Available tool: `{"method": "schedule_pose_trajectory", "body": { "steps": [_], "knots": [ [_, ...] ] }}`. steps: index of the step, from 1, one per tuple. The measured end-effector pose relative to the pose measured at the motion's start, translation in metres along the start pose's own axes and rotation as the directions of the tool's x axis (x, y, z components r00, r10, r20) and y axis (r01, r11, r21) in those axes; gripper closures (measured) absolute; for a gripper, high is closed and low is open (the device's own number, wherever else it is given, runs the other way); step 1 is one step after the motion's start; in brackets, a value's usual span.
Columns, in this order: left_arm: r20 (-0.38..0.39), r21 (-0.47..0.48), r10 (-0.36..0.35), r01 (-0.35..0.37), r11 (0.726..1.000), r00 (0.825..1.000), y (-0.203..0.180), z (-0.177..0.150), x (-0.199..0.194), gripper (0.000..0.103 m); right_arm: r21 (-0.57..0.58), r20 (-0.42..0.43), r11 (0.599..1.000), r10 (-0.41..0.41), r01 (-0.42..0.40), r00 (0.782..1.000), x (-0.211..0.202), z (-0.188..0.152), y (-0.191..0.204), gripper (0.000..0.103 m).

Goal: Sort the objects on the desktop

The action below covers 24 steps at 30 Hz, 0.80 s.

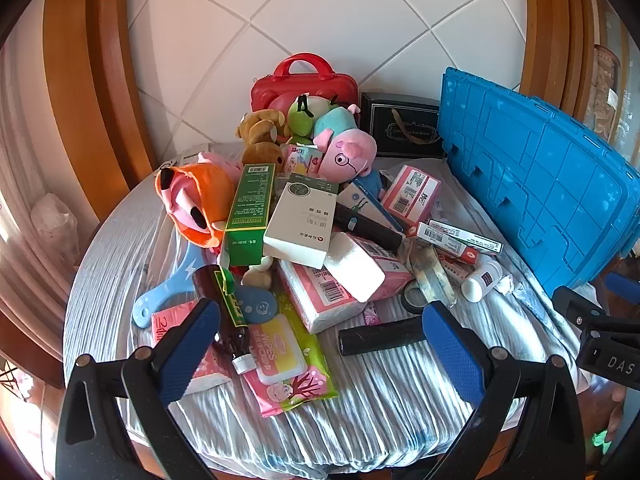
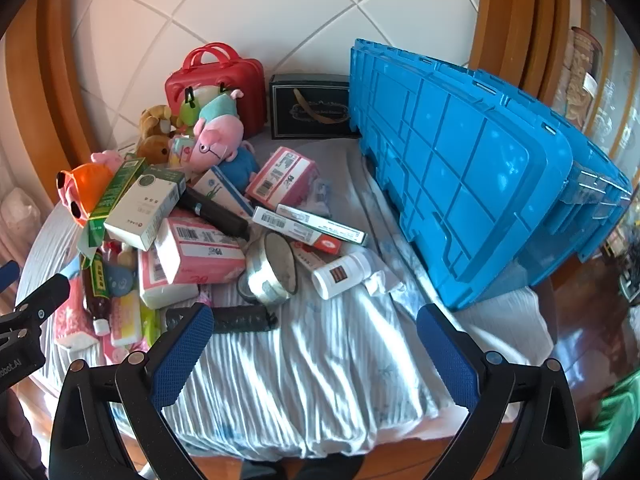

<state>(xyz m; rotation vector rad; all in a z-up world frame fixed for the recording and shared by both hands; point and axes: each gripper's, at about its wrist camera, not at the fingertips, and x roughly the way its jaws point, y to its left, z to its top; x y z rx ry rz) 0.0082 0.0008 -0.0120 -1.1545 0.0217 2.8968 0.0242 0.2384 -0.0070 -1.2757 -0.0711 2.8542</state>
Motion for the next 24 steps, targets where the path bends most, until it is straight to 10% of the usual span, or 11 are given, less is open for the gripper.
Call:
{"method": "schedule_pose_trajectory", "body": {
  "steps": [24],
  "knots": [
    [-0.018,-0.004,0.004,-0.005,1.0,1.0,0.0012,-0.0025,0.0066,0.0,0.032,-0.024,0.999,0.02,-0.02,1.0,0.0053,-0.001,-0.0047,0.0]
  ]
}}
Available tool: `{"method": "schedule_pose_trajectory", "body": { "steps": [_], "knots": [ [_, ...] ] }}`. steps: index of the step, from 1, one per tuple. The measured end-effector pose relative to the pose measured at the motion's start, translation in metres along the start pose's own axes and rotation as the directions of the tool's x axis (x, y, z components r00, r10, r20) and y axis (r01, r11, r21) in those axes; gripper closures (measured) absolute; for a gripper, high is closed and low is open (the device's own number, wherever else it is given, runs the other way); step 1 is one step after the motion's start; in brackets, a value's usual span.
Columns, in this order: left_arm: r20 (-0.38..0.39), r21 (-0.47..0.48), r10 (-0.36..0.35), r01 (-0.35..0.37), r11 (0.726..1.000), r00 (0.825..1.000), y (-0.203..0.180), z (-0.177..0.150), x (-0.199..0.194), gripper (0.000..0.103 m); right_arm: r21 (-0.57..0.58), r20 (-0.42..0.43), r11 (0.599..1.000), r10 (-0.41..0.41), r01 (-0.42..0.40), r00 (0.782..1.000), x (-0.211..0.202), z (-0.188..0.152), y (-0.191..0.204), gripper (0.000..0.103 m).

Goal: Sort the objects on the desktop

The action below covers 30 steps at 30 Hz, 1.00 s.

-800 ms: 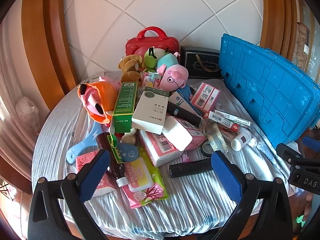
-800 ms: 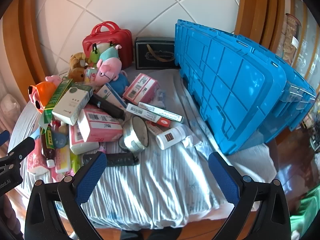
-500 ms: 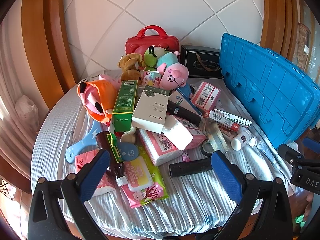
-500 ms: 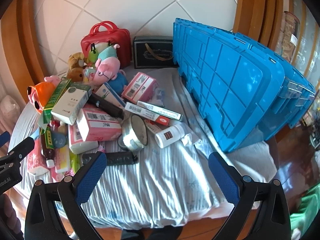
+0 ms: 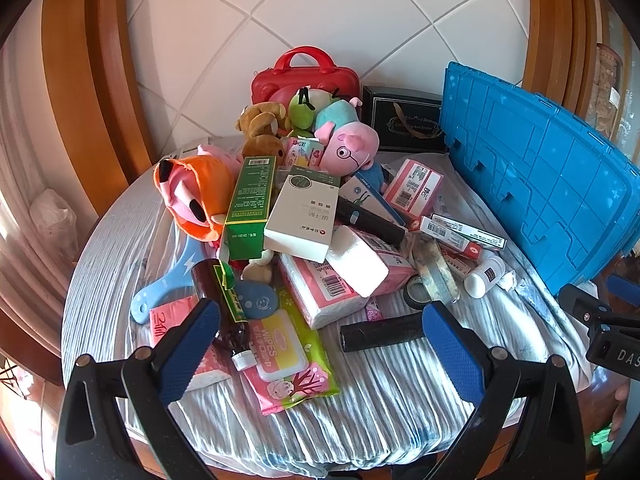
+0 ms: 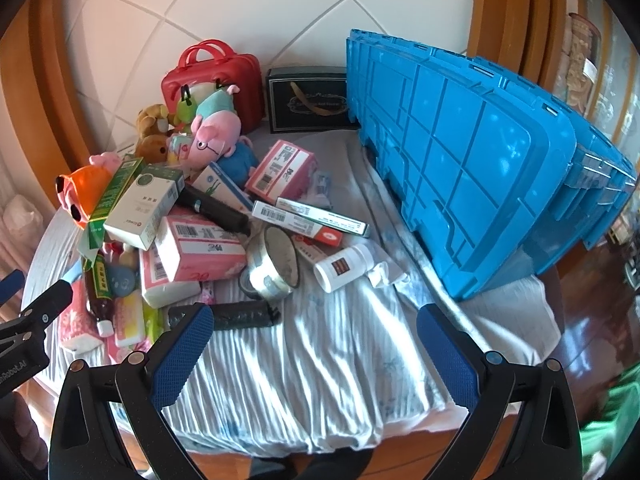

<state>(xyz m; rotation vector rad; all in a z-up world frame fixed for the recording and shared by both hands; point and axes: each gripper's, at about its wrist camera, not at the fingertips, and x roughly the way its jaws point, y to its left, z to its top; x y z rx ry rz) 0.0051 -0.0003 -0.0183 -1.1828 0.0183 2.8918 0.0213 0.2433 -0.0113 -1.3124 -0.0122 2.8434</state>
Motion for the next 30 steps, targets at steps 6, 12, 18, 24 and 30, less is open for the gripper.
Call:
{"method": "schedule_pose_trajectory", "body": {
  "steps": [6,12,18,24,30],
  "knots": [
    [-0.001,0.0,-0.005,0.005,1.0,1.0,0.0,-0.001,0.001,0.0,-0.002,-0.007,1.0,0.0,0.0,1.0,0.002,0.0,0.0,0.0],
    [-0.012,-0.003,-0.002,0.001,1.0,1.0,0.001,-0.002,0.004,0.0,0.002,-0.017,1.0,0.0,0.0,1.0,0.005,-0.002,-0.003,0.0],
    [-0.022,-0.023,0.034,-0.034,0.999,0.999,0.02,-0.006,0.014,0.0,0.0,-0.026,1.0,-0.005,0.006,1.0,0.01,-0.005,-0.009,0.0],
    [-0.09,-0.045,0.101,-0.105,0.993,0.991,0.043,-0.024,0.041,0.0,-0.029,-0.06,1.0,0.0,-0.002,0.998,0.032,-0.007,-0.012,0.0],
    [-0.219,-0.117,0.097,-0.125,0.985,0.971,0.053,-0.053,0.084,0.0,-0.125,-0.148,0.991,0.033,-0.052,0.988,0.076,-0.013,-0.001,0.0]
  ]
}}
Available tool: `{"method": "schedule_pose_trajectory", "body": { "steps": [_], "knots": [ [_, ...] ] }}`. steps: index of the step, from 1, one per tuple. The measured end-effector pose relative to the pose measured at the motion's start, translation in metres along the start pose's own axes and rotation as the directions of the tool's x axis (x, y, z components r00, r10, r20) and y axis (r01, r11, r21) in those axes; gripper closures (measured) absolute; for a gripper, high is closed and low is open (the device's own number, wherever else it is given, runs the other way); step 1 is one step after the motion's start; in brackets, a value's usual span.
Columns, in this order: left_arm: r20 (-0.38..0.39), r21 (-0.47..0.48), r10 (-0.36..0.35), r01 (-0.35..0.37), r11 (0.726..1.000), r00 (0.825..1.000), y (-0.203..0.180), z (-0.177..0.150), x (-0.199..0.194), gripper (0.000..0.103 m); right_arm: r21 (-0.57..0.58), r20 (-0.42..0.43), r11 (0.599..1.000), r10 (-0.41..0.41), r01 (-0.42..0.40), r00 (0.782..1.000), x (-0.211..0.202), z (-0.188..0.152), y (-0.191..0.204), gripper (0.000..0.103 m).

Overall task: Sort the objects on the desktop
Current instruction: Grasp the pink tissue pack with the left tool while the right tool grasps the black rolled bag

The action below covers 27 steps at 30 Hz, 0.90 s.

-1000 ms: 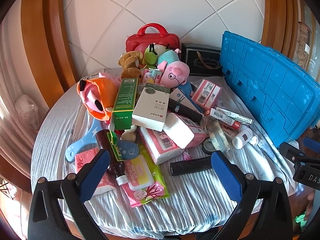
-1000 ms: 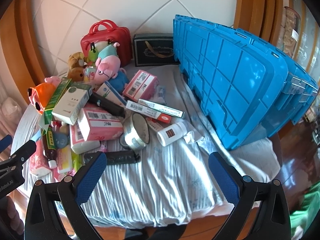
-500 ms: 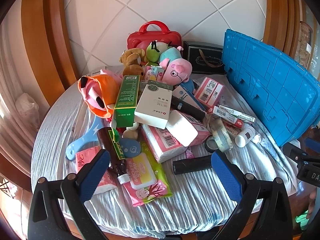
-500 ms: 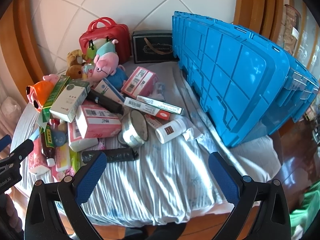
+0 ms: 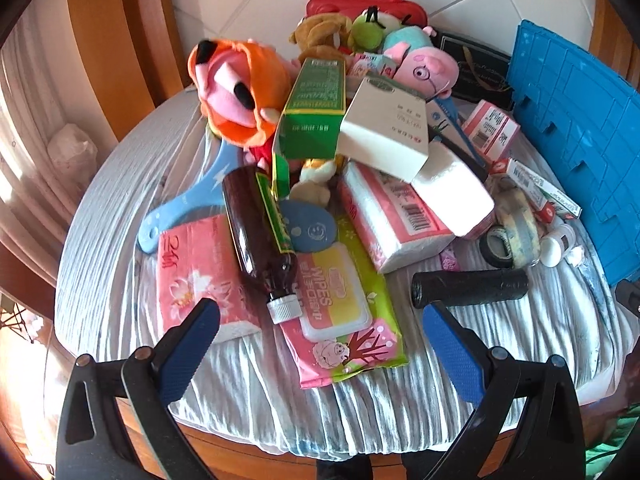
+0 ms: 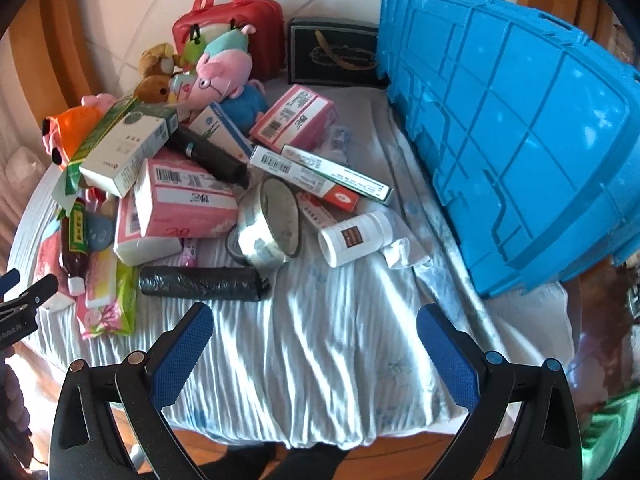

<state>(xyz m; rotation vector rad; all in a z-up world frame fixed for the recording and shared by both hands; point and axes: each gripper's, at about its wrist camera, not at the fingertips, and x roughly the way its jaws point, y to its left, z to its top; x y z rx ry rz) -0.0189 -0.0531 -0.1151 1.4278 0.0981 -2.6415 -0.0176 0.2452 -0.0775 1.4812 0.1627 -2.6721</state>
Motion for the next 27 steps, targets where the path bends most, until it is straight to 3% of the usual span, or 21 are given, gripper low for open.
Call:
{"method": "schedule_pose_trajectory", "body": {
  "steps": [5,10,15,19,22,27],
  "knots": [
    [-0.14,-0.069,0.019,-0.029,0.997,0.99,0.0,-0.01,0.047,0.0,-0.088,-0.074,0.995,0.034,-0.041,0.997,0.04,0.004,0.007,0.0],
    [-0.113,-0.162,0.116,-0.133,0.978,0.987,0.026,-0.004,0.043,0.0,-0.145,-0.12,0.986,0.068,-0.085,0.99,0.07,0.015,0.009,0.0],
    [-0.136,-0.184,0.232,-0.255,0.949,0.963,0.078,0.008,0.047,0.0,-0.191,-0.136,0.977,0.074,-0.099,0.988,0.087,0.027,0.013,0.0],
    [-0.199,-0.193,0.223,-0.262,0.946,0.954,0.103,0.01,0.067,0.0,-0.196,-0.151,0.973,0.095,-0.124,0.984,0.092,0.031,0.02,0.0],
    [-0.24,-0.227,0.152,-0.208,0.952,0.959,0.108,0.006,0.086,0.0,-0.2,-0.162,0.97,0.107,-0.139,0.981,0.094,0.029,0.025,0.0],
    [-0.264,-0.139,0.222,-0.265,0.954,0.938,0.104,0.012,0.111,0.0,-0.252,-0.177,0.952,0.13,-0.172,0.976,0.099,0.03,0.04,0.0]
  ]
}}
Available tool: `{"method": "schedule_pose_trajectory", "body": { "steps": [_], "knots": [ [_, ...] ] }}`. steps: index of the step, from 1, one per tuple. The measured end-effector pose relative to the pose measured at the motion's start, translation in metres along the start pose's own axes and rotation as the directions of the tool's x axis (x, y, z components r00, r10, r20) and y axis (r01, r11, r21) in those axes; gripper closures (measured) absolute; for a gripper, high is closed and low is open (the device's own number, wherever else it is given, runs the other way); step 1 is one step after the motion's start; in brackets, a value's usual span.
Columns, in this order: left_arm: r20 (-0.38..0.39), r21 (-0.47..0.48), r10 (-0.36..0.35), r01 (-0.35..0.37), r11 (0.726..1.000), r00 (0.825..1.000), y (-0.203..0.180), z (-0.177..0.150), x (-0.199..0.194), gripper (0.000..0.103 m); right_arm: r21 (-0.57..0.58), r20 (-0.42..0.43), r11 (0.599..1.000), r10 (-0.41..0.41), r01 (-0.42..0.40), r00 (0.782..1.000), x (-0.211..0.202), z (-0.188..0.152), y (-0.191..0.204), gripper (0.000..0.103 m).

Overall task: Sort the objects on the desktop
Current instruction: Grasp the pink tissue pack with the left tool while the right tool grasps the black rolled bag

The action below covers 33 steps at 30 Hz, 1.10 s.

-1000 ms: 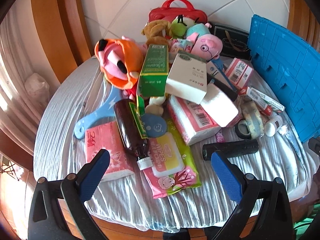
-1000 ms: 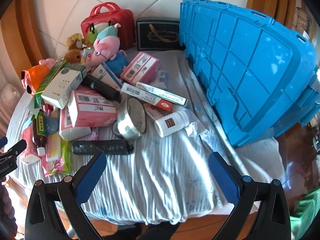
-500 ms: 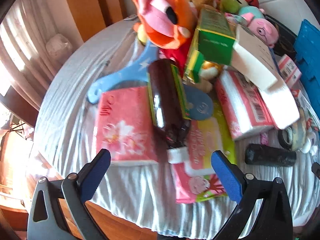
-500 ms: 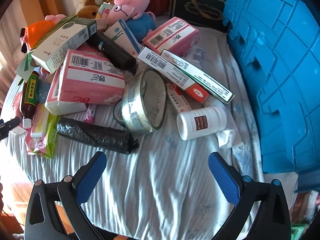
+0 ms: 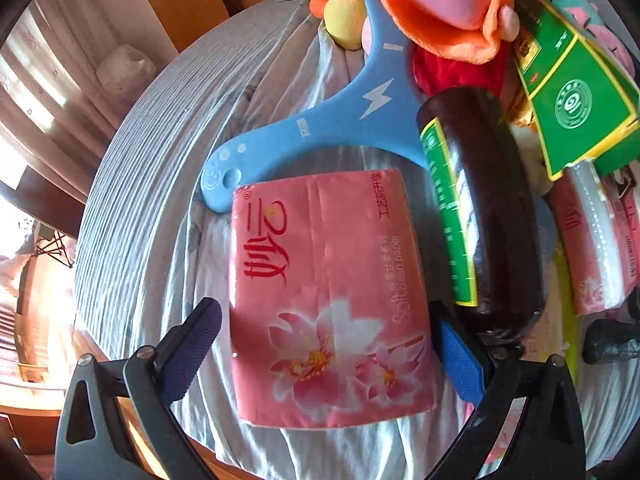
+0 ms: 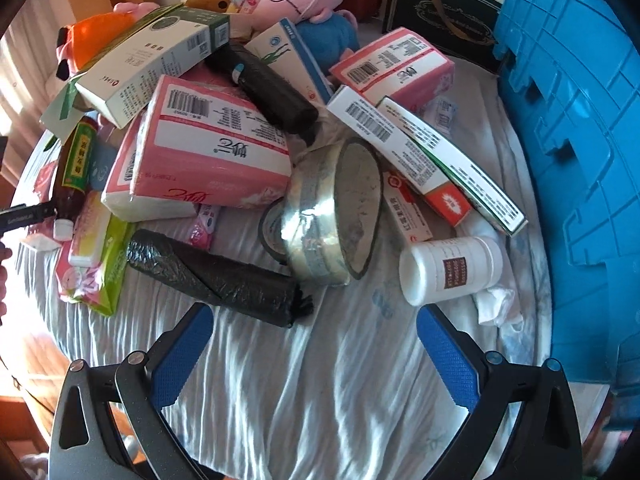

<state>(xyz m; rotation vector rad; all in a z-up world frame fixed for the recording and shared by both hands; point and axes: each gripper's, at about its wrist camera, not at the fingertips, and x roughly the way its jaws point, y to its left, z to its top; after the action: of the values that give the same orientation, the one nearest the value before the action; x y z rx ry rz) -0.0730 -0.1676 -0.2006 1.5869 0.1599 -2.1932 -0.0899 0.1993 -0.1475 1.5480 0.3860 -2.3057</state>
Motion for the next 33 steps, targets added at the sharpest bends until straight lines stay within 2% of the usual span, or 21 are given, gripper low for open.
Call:
{"method": "schedule_pose_trajectory", "body": {
  "steps": [2,6,7,8,10,13,18,19,21,23,26,27,28,29,31,33],
  "knots": [
    [-0.012,0.001,0.001,-0.001,1.0,1.0,0.002,-0.002,0.004,0.01,-0.053,-0.002,0.999,0.012,-0.012,1.0,0.004,0.003,0.011,0.0],
    [0.012,-0.03,0.004,-0.004,1.0,1.0,0.014,-0.015,-0.009,0.012,-0.146,0.012,0.989,0.027,-0.025,1.0,0.013,0.009,0.032,0.0],
    [0.016,-0.036,0.01,-0.009,0.999,1.0,0.017,-0.021,-0.017,0.012,-0.164,0.024,0.986,0.041,-0.037,0.999,0.013,0.01,0.036,0.004],
    [0.021,-0.038,0.011,-0.011,0.999,1.0,0.018,-0.029,-0.023,0.012,-0.184,0.035,0.982,0.056,-0.048,0.998,0.013,0.013,0.041,0.02],
    [0.012,-0.036,0.006,-0.006,0.999,1.0,0.019,-0.044,-0.03,0.012,-0.233,0.028,0.969,0.096,-0.087,0.995,0.015,0.017,0.051,0.041],
    [-0.047,-0.04,0.003,-0.005,0.999,0.999,0.021,-0.056,-0.022,0.012,-0.305,-0.003,0.945,0.126,-0.121,0.992,0.028,0.024,0.065,0.042],
    [-0.045,-0.066,0.001,-0.004,0.998,0.999,0.022,-0.062,-0.026,0.012,-0.393,-0.08,0.91,0.108,-0.131,0.991,0.058,0.025,0.084,0.033],
    [-0.045,-0.071,-0.004,0.001,0.997,0.999,0.022,-0.061,-0.024,0.012,-0.396,-0.095,0.911,0.082,-0.113,0.992,0.065,0.023,0.086,0.035],
    [-0.042,-0.077,-0.017,0.014,0.997,0.999,0.022,-0.062,-0.026,0.012,-0.406,-0.107,0.91,0.048,-0.088,0.993,0.066,0.02,0.09,0.046],
    [-0.041,-0.082,-0.03,0.026,0.996,0.999,0.021,-0.063,-0.027,0.012,-0.368,-0.153,0.918,0.096,-0.147,0.984,0.064,0.019,0.09,0.053],
    [-0.034,-0.074,-0.03,0.027,0.997,0.999,0.014,-0.064,-0.032,0.012,-0.315,-0.185,0.926,0.156,-0.209,0.97,0.067,0.019,0.09,0.054],
    [-0.035,-0.073,-0.022,0.02,0.997,0.999,0.014,-0.064,-0.031,0.012,-0.317,-0.186,0.926,0.149,-0.203,0.971,0.071,0.02,0.092,0.053],
    [-0.037,-0.075,-0.023,0.02,0.997,0.999,0.014,-0.062,-0.028,0.012,-0.331,-0.172,0.925,0.135,-0.187,0.976,0.073,0.021,0.096,0.047],
    [-0.041,-0.08,-0.025,0.022,0.997,0.999,0.016,-0.058,-0.023,0.012,-0.355,-0.155,0.92,0.118,-0.166,0.981,0.075,0.022,0.102,0.047],
    [-0.037,-0.095,-0.027,0.024,0.995,0.999,0.017,-0.06,-0.028,0.012,-0.364,-0.142,0.916,0.124,-0.168,0.982,0.075,0.027,0.109,0.058],
    [-0.015,-0.1,-0.011,0.01,0.995,1.0,0.018,-0.061,-0.04,0.012,-0.366,-0.138,0.917,0.117,-0.16,0.984,0.074,0.028,0.114,0.06]
  ]
}}
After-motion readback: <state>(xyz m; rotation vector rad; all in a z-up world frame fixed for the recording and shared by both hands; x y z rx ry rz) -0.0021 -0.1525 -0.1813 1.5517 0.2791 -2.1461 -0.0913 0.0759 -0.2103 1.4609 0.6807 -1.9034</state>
